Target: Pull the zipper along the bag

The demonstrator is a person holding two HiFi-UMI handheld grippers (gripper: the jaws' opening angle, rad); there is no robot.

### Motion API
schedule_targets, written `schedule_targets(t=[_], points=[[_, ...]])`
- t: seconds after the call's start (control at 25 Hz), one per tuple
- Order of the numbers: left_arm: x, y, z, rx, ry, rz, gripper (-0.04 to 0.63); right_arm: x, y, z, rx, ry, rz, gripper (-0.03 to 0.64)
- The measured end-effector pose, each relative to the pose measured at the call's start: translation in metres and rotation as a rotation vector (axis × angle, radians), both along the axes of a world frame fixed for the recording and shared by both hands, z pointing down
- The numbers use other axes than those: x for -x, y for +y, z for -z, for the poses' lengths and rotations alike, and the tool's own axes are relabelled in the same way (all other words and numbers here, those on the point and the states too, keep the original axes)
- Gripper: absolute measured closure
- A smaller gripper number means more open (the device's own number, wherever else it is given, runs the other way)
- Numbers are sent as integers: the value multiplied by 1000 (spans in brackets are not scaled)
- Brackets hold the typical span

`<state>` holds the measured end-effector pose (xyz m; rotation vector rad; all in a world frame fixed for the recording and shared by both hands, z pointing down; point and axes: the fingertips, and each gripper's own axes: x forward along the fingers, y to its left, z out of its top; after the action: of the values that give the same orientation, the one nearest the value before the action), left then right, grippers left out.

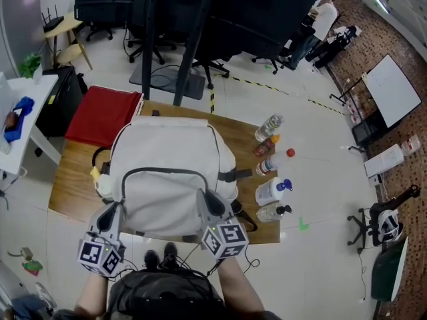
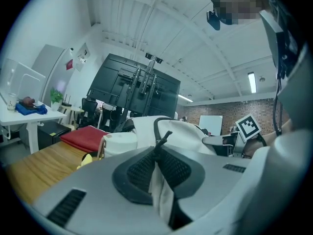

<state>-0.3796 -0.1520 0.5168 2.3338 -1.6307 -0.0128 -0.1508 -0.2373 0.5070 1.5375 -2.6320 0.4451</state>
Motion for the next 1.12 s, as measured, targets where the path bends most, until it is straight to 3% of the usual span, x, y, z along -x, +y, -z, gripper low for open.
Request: schedule_targets(t=[0.2,0.52,0.56,0.64,0.72,0.88,1.12], points=[[-4,-3,4,3,-28,18,548,-6,1,3,-4,-68,3,541],[-11,-3,8,2,-97,23,537,-3,3,3,-2,-49,0,520],[-11,-3,8,4,-102,30,515,-3,3,4,1,-51,3,517],[-13,-2,7,6,-110,35,411,-3,3,5,8,-55,14,509],[-18,0,8,11,-119,32,366,-1,5,5,11,-49,28,504],[-24,-1,5,14,-129,24,313,6,9,5,4,-10,68,450],[-21,-7,27,-33,-131,38,307,1,13,10,-4,21,73,389]])
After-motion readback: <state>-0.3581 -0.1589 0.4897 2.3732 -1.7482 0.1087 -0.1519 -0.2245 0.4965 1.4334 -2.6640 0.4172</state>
